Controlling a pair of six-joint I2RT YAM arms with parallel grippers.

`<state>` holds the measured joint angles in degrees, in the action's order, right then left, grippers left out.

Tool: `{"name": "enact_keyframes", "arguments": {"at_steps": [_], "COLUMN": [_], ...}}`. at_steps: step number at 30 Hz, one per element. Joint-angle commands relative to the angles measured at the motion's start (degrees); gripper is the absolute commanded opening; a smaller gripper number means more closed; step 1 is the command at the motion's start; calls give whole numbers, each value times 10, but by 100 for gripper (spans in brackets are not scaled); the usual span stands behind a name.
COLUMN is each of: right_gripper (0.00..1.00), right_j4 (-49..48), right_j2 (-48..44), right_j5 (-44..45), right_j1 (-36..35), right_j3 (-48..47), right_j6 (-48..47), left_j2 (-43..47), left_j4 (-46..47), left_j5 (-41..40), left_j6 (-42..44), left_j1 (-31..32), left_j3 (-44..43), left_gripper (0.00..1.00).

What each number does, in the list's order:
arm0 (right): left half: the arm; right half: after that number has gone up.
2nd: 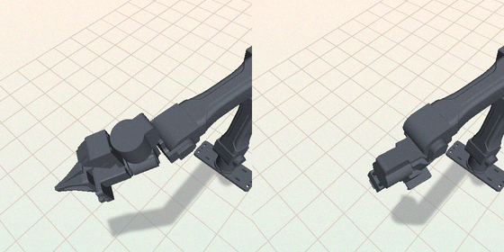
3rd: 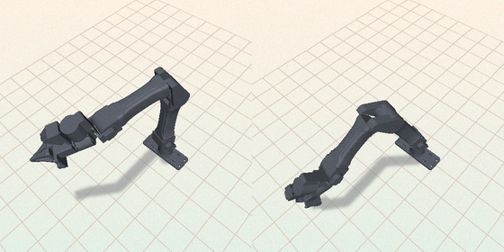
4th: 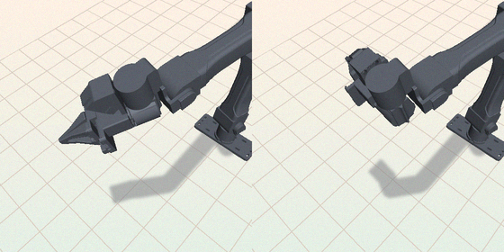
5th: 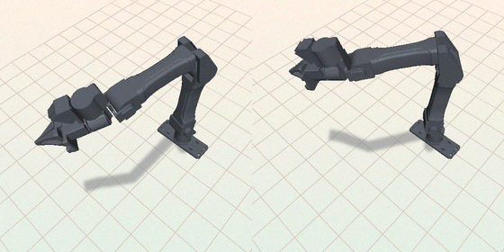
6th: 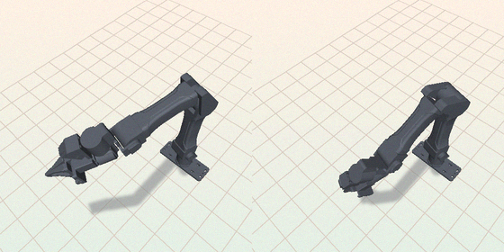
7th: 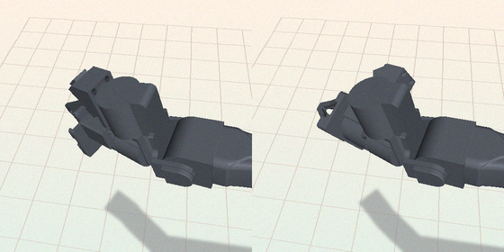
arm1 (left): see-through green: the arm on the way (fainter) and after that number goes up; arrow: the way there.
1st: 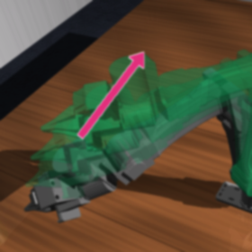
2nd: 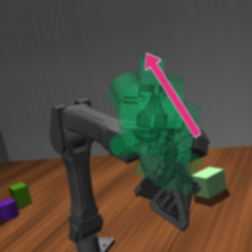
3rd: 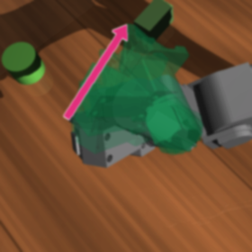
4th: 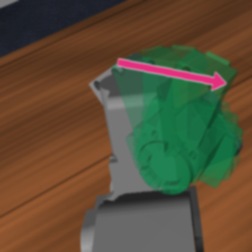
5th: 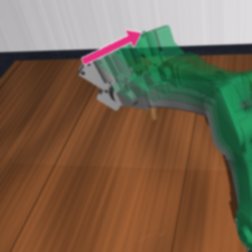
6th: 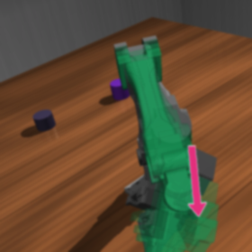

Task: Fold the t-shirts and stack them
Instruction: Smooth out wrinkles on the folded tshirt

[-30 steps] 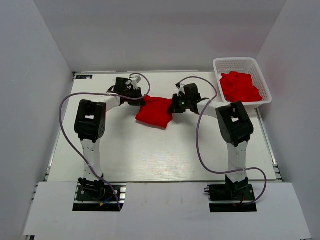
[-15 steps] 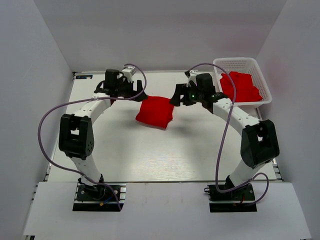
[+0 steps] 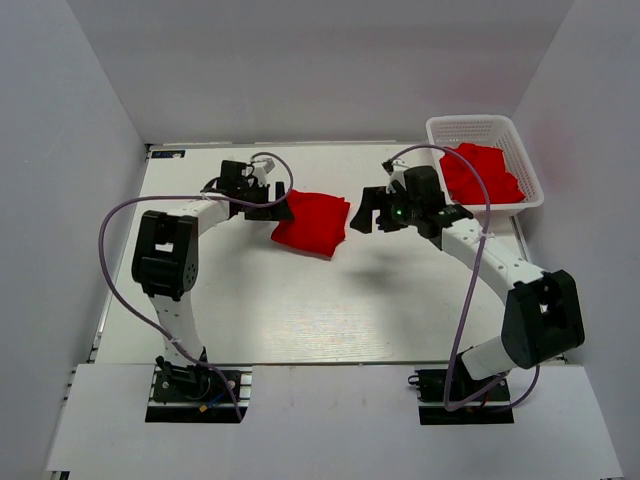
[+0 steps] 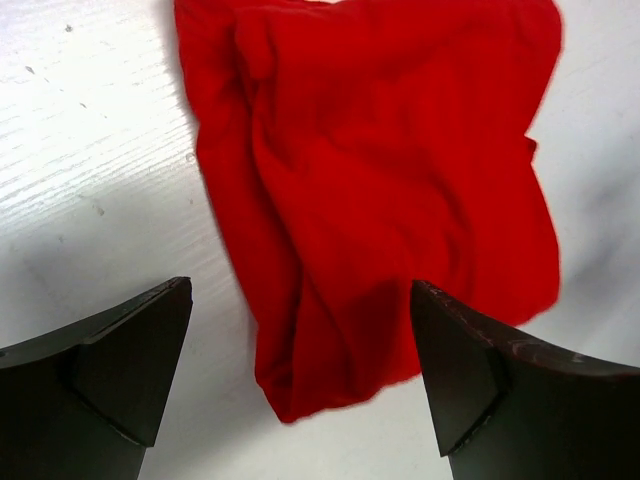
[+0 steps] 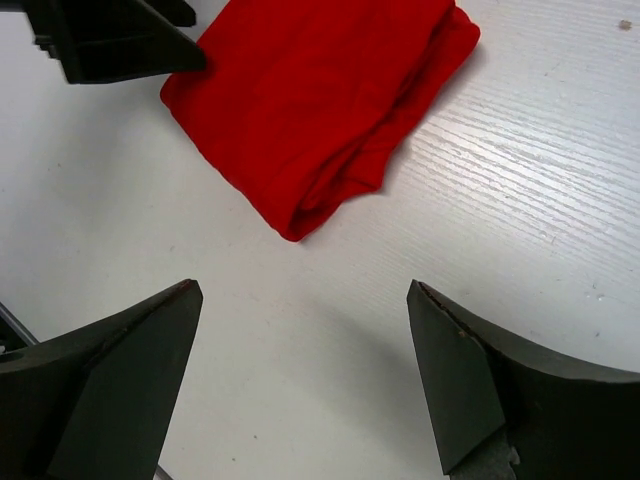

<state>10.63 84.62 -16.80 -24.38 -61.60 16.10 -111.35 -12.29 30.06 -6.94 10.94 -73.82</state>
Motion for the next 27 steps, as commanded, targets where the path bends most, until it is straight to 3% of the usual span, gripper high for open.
{"name": "enact_keyframes", "arguments": {"at_steps": [1, 8, 16, 23, 27], "right_gripper": [89, 89, 89, 89, 89], "right_j4": [-4, -2, 6, 18, 23], "right_j2": [-28, -42, -53, -77, -88], "right_j5": [12, 28, 42, 55, 62], "right_j1": [2, 2, 4, 7, 6], "right_j3": [18, 31, 38, 42, 45], "right_j6": [0, 6, 6, 5, 7], "left_j2": [-22, -62, -111, -135, -148], "left_j4": [8, 25, 3, -3, -3], "left_j5": [11, 30, 45, -1, -6], "left_j6": [-17, -41, -63, -70, -70], "left_j1": [2, 2, 14, 14, 14], "left_j3": [-29, -29, -49, -42, -48], "left_gripper": [100, 97, 81, 52, 20]}}
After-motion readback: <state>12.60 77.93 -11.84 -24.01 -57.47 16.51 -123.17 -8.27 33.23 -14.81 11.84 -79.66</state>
